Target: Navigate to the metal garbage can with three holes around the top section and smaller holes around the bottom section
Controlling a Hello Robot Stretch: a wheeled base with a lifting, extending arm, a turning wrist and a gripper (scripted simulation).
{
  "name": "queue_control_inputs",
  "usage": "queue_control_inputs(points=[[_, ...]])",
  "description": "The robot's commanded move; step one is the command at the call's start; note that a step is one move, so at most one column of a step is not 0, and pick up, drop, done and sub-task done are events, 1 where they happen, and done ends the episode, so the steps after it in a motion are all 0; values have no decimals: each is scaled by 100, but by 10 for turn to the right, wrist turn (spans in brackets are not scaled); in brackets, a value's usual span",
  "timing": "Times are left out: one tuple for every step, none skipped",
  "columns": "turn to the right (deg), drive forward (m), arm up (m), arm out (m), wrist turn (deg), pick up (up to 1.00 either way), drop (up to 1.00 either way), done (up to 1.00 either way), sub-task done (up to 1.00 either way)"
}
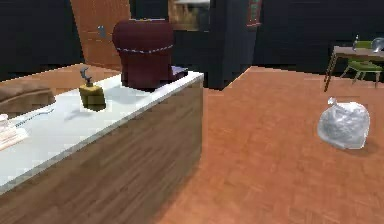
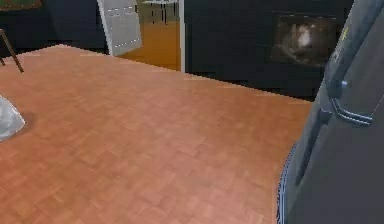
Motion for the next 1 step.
queue_control_inputs(points=[[210, 0, 0, 0, 0, 0, 0, 0, 0]])
